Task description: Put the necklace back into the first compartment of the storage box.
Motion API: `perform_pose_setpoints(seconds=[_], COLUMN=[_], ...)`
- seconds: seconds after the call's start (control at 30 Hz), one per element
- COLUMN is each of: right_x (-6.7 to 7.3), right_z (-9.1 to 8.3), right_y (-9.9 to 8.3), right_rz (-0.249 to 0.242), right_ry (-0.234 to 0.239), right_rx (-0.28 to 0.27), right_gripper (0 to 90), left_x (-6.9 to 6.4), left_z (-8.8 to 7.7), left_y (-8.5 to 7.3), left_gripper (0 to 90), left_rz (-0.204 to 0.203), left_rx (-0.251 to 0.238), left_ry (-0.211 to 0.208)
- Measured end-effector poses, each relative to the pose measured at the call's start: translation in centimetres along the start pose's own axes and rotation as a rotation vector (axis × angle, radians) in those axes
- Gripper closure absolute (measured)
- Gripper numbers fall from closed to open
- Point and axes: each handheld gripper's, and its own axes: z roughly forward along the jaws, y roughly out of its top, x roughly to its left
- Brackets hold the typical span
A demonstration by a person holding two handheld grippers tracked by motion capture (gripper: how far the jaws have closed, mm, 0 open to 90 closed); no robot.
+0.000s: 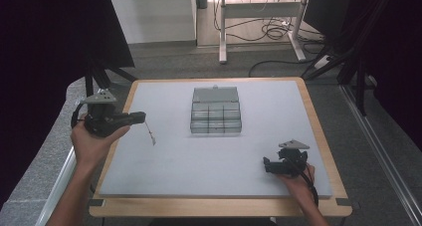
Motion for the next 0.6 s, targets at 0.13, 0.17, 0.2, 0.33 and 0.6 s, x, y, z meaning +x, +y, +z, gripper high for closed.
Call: perform_pose_setpoints(seconds=[0.13,0.17,0.2,0.33,0.6], right_x=[0.0,0.0,0.0,0.0,0.0], right_z=[0.0,0.0,0.0,0.0,0.0], right_y=[0.0,0.0,0.0,0.0,0.0], right_rz=[-0.001,-0.001,0.000,-0.001,0.000], right_ry=[0.000,0.000,0.000,0.000,0.001], right_rx=[0.001,0.000,0.001,0.000,0.000], right_gripper=[2.3,2.3,2.3,2.4,2.3], left_x=[0.0,0.1,0.1,0.3,0.9], left_z=[-0.1,-0.1,-0.1,0.1,1.2], left_y=[0.9,1.1,1.2,1.8,3.1], left_gripper=[87.7,87.7,87.7,87.7,87.7], left_rz=[0.006,0.008,0.006,0.003,-0.013], left_rx=[0.002,0.005,0.006,0.011,0.027], left_ry=[0.004,0.005,0.007,0.010,0.013])
